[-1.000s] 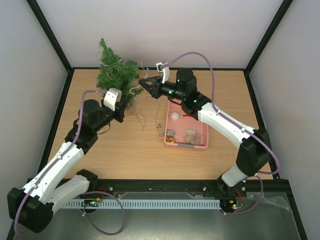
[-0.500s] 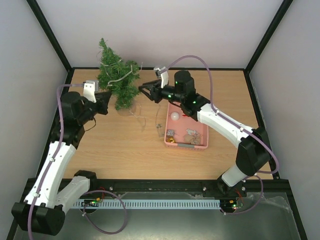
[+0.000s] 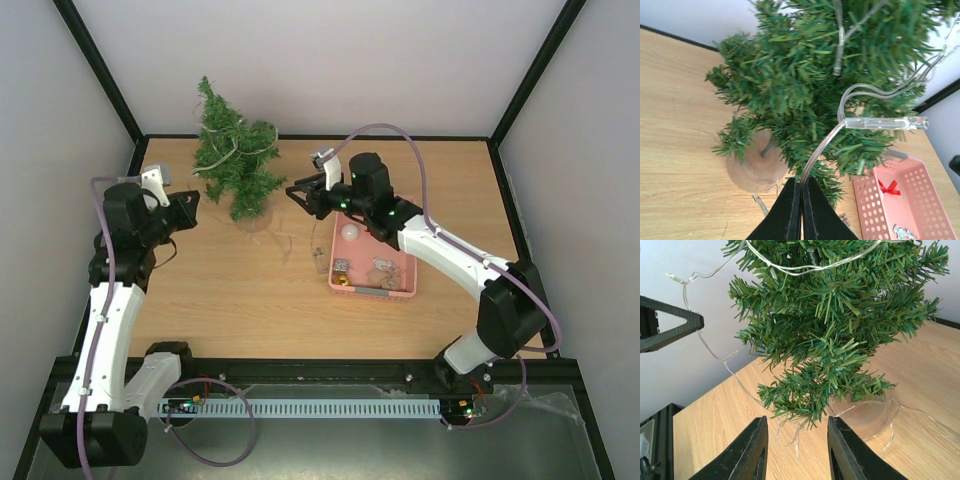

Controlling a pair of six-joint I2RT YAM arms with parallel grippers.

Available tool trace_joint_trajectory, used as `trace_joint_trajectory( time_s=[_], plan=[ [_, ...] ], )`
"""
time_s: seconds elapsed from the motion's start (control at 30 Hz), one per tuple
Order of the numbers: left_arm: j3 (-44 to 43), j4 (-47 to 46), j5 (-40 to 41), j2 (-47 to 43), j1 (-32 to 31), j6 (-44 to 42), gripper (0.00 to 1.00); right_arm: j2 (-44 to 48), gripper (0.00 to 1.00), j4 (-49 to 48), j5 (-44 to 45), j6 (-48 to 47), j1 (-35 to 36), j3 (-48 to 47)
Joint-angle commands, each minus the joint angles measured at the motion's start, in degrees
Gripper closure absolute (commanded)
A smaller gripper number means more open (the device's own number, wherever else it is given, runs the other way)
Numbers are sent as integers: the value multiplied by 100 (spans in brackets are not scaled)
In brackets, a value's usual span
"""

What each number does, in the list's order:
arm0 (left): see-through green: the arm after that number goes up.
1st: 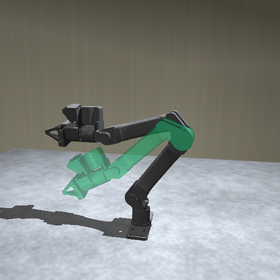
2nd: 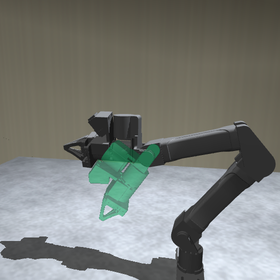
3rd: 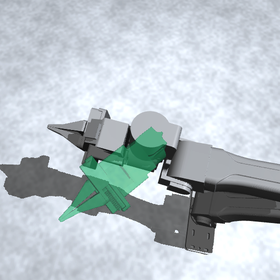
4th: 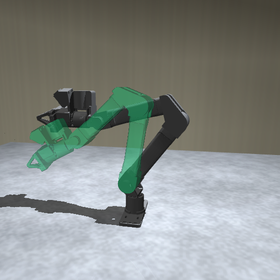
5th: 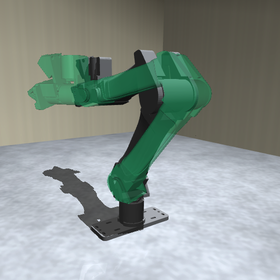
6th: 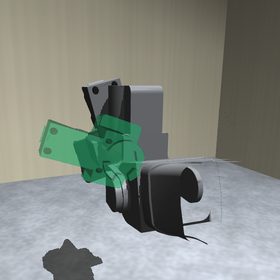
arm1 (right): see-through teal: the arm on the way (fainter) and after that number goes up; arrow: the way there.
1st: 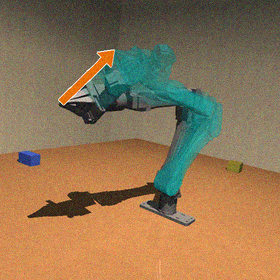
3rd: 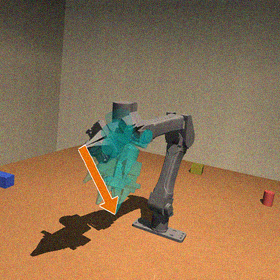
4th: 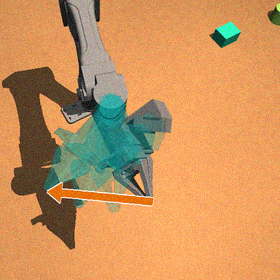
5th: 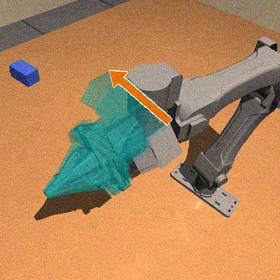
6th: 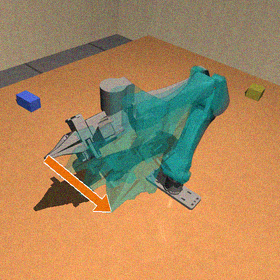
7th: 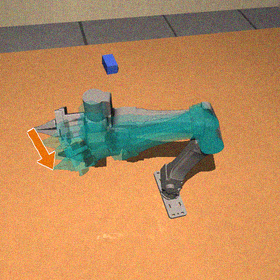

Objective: Decorate the small christmas tree
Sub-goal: Wrap the decoration item around the Christmas tree.

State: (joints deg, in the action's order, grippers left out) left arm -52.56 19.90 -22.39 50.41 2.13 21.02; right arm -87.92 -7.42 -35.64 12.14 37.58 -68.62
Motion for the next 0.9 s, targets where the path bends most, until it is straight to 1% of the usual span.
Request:
trace_joint_trajectory(
  time_s=[0.0, 0.37, 0.53, 0.67, 0.87],
  plan=[
    [-123, 182, -216, 122, 286, 306, 98, 269, 68, 31, 120, -225, 3, 161],
    [55, -177, 263, 322, 494, 832, 98, 488, 68, 73, 230, -428, 3, 318],
    [39, -397, 478, 504, 525, 856, 98, 496, 68, -11, 199, -626, 10, 476],
    [57, -569, 525, 719, 527, 828, 97, 405, 67, -188, 364, -1092, 180, 739],
    [91, -781, 562, 860, 534, 829, 98, -99, 64, -57, 746, -2190, 651, 712]
  ],
)
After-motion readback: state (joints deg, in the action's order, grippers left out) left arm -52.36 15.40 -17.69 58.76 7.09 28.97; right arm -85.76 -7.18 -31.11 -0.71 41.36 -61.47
